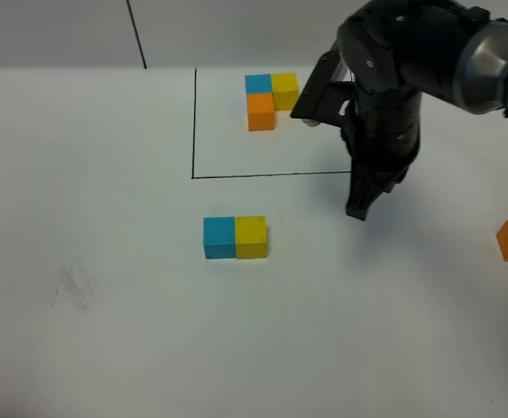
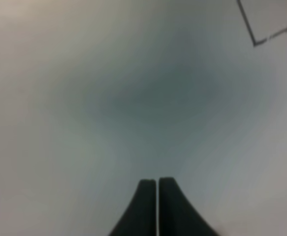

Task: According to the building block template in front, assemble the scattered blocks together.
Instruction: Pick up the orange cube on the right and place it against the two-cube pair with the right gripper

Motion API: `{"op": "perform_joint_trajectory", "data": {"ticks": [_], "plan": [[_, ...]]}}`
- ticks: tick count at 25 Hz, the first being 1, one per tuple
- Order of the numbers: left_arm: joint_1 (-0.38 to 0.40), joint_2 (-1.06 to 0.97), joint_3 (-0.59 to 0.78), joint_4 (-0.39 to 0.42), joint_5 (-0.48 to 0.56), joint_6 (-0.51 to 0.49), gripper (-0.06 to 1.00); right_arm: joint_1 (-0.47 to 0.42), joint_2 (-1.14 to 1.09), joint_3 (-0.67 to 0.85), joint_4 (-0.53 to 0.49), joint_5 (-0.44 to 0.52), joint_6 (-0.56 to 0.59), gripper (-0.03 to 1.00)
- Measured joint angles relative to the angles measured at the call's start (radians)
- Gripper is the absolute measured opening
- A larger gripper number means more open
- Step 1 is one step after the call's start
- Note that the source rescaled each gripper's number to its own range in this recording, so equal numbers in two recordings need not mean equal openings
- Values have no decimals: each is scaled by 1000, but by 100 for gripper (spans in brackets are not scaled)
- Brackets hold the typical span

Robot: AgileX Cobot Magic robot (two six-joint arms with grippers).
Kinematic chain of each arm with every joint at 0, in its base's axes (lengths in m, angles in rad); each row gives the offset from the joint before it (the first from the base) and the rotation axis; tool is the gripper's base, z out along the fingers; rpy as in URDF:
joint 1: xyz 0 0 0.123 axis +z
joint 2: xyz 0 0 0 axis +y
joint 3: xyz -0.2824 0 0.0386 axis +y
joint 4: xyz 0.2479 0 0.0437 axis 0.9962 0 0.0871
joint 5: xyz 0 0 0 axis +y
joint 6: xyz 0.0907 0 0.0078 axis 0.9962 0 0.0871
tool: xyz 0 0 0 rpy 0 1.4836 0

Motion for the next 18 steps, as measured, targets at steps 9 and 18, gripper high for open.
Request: {"op": "perform_joint_trajectory", "data": {"ticks": [9, 18], "plan": [[0, 0, 0, 0, 0, 0, 0, -149, -212, 321, 0, -146, 68, 1], [0, 0, 0, 0, 0, 0, 0, -292, -330, 522, 0, -247, 103, 1]]}}
